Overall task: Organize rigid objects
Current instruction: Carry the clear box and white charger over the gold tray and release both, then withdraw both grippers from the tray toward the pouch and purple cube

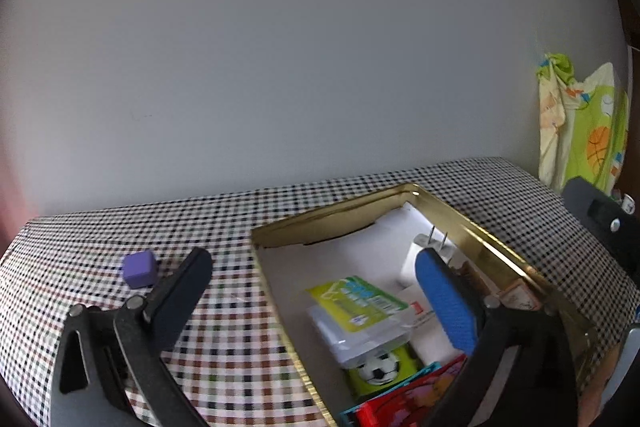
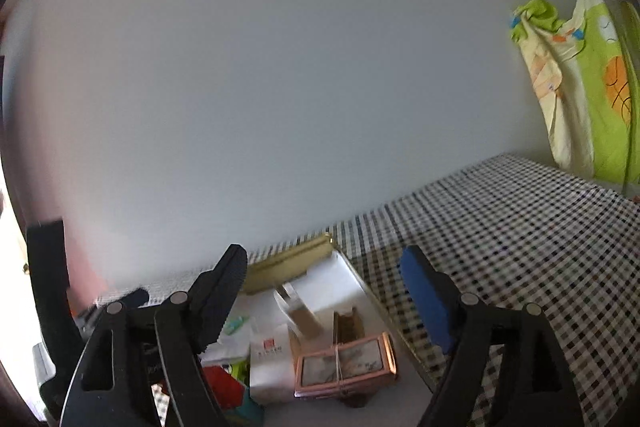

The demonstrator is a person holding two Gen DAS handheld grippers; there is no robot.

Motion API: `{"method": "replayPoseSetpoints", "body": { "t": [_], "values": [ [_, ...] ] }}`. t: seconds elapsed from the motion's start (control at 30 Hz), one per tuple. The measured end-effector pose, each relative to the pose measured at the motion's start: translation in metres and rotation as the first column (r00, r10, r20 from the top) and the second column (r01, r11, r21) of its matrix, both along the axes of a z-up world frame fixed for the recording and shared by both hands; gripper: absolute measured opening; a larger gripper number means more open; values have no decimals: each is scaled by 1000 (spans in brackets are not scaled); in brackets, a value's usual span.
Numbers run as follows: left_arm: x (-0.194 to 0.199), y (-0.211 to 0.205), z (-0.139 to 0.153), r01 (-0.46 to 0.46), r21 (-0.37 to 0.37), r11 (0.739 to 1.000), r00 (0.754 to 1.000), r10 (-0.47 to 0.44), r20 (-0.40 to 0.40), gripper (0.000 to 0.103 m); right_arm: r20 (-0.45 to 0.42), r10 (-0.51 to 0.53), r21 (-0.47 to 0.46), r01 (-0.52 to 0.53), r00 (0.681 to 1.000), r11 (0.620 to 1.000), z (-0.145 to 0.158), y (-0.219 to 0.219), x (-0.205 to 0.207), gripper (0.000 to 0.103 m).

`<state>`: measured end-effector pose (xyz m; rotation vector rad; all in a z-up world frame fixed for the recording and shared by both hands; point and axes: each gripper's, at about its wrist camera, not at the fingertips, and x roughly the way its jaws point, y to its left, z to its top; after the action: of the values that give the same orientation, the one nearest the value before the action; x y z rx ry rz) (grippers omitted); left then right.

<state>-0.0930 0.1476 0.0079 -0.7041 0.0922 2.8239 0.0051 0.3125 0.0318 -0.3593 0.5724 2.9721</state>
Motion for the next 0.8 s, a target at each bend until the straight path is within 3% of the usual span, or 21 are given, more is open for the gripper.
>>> {"method": "replayPoseSetpoints", "body": {
  "t": [0.17, 0.33, 0.43, 0.5, 0.8],
  "values": [
    [4, -17, 1, -55, -4, 998, 998, 55, -42, 103, -10, -16, 18, 16, 1000, 1000, 1, -6, 4, 82],
    [10, -30, -2, -103, -15, 995, 991, 101, -84, 103, -98, -57, 88, 66, 994, 994, 4, -16, 15, 82],
    [12, -37, -2, -137, -26, 990, 984, 133, -119, 103, -200, -79, 122, 105, 977, 987, 5, -23, 29, 97],
    [14, -42, -3, -161, -17, 987, 977, 157, -143, 103, -249, -111, 163, 155, 962, 974, 5, -31, 36, 99],
    [17, -56, -12, -199, -59, 978, 969, 187, -162, 103, -236, -140, 260, 202, 962, 944, 1, -52, 37, 99]
  ]
}}
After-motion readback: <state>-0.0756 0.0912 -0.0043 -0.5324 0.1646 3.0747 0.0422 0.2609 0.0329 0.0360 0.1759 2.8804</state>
